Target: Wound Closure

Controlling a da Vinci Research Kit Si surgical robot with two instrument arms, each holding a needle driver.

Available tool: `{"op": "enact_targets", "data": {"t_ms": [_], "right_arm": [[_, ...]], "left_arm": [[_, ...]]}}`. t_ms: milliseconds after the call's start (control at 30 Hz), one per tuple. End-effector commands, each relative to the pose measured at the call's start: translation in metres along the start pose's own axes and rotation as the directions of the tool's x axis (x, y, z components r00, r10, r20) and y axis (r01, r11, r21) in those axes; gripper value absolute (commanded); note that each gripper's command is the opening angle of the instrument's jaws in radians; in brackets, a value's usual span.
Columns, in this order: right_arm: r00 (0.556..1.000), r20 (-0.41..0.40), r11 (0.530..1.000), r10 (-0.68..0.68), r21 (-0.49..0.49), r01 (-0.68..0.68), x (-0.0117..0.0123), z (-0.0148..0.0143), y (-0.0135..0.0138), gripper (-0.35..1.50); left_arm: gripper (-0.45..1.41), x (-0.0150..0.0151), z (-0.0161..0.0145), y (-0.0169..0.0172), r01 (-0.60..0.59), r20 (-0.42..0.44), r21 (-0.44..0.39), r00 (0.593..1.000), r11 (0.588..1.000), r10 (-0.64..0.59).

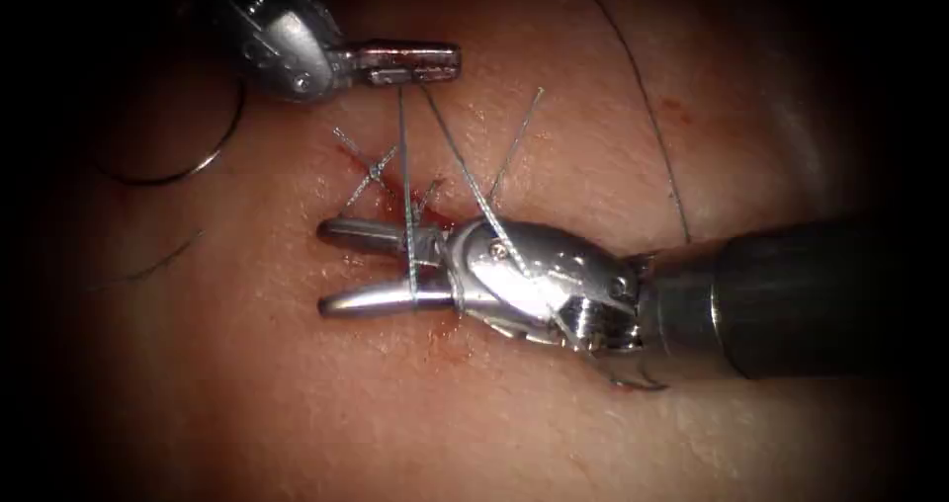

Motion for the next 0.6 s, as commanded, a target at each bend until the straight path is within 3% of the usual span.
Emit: {"op": "enact_targets", "data": {"t_ms": [33, 300, 600], "right_arm": [[1.000, -0.012, 1.000, 0.010, 0.000, -0.010, -0.0007, 0.0004, -0.0003, 0.41], [0.998, -0.056, 0.999, 0.029, -0.027, -0.030, 0.0003, -0.0003, 0.0006, 0.39], [0.991, -0.131, 0.989, 0.032, -0.136, -0.050, 0.0015, -0.0030, 0.0034, 0.36]], "left_arm": [[-0.45, -0.0005, 0.0004, 0.0005, 0.001, -0.009, 0.004, 1.000, 1.000, -0.001], [-0.45, -0.0004, -0.0004, 0.0015, 0.005, -0.047, 0.023, 0.999, 1.000, -0.004], [-0.45, 0.0009, -0.0028, 0.0027, 0.022, -0.090, 0.040, 0.996, 0.999, -0.019]]}}
